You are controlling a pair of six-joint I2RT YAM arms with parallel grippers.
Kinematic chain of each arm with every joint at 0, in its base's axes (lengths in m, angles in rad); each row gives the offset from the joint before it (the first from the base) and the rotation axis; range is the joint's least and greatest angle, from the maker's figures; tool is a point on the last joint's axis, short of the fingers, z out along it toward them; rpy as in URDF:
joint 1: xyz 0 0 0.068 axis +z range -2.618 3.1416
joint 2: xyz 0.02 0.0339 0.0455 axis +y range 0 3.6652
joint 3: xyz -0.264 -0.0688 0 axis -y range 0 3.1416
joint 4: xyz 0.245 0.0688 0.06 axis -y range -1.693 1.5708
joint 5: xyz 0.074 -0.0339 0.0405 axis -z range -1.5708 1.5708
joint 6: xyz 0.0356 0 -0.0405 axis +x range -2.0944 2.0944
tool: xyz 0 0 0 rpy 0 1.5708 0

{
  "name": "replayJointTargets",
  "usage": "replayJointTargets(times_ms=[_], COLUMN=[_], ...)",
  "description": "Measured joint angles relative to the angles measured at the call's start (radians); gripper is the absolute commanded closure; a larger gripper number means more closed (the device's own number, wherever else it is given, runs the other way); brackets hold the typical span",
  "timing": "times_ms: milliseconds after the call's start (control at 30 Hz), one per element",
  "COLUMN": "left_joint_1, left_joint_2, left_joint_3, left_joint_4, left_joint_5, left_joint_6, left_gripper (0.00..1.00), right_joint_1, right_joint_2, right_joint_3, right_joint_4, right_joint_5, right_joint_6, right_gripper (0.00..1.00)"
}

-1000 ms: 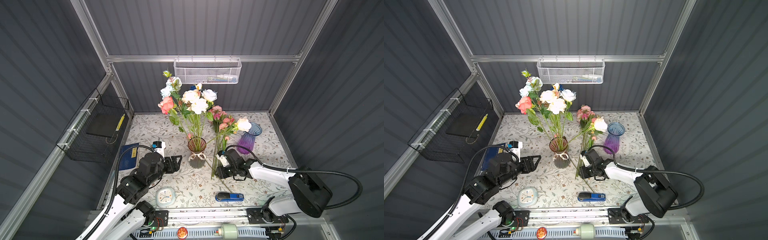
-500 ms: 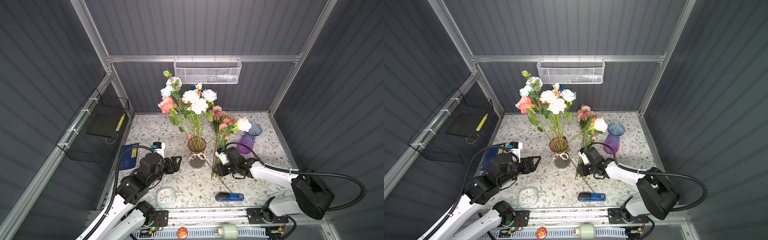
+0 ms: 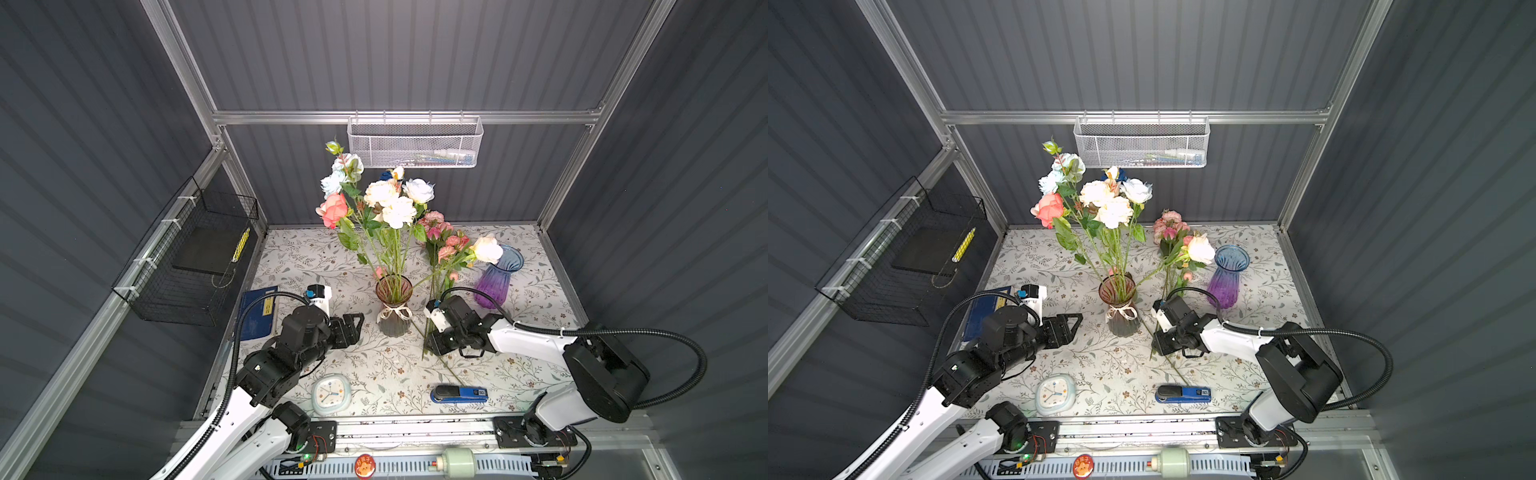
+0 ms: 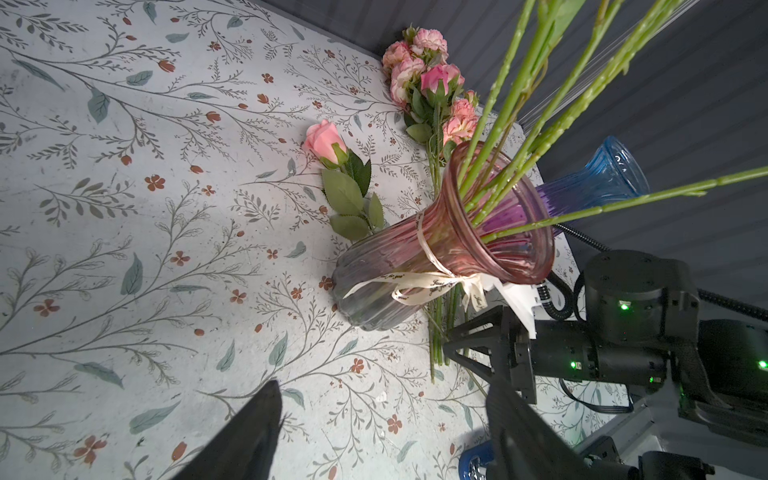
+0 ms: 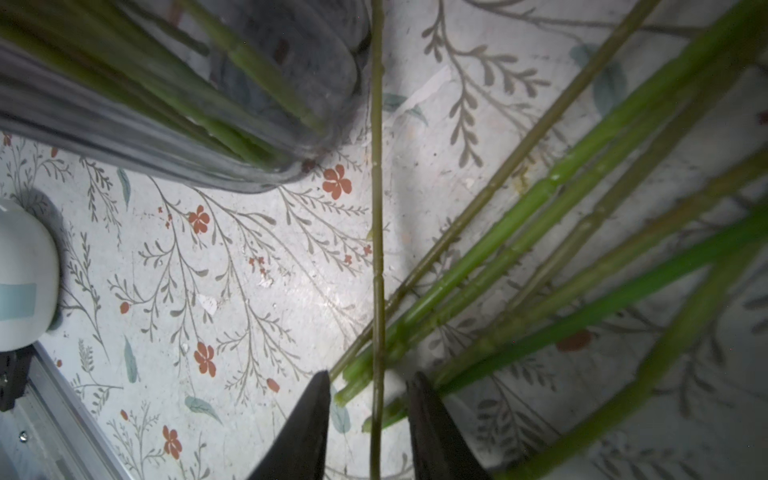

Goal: Arrange the flowers into the vase
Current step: 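Grasp a pink rose stem low near the table with the right gripper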

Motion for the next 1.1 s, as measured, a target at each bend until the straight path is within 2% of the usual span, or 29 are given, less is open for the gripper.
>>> replayJointTargets(times_ms=[100,267,433,500,600,700,867,1100], left_joint_1=[0.000,0.000,0.000,0.000,0.000,0.000,0.000,0.000], left_joint_2=[0.000,0.000,0.000,0.000,0.000,0.000,0.000,0.000], left_joint_3=[0.000,0.000,0.000,0.000,0.000,0.000,0.000,0.000], left_joint_4=[0.000,0.000,0.000,0.000,0.000,0.000,0.000,0.000], left_joint_5=[-0.001,-0.007,-0.007,-0.007,-0.007,-0.007,-0.008,-0.008], left_joint_6=[0.000,0.000,0.000,0.000,0.000,0.000,0.000,0.000], left_gripper=[0.21,0.21,0.21,0.21,0.21,0.21,0.20,0.20], right_joint_1=[0.000,0.000,-0.008,-0.020,-0.036,-0.040,-0.013,0.032], right_joint_2=[0.001,-0.006,-0.068,-0.099,-0.130,-0.129,-0.071,0.000], right_joint_3=[0.006,0.006,-0.002,-0.006,-0.007,0.000,0.009,0.026], right_joint_4=[-0.001,-0.005,-0.003,-0.002,-0.002,-0.018,-0.046,-0.064], right_joint_5=[0.003,0.007,0.027,0.036,0.043,0.027,0.011,0.014], right_joint_6=[-0.004,-0.006,0.001,0.008,0.017,0.011,0.000,-0.010], right_gripper=[0.84,0.96,0.98,0.94,0.78,0.68,0.64,0.65])
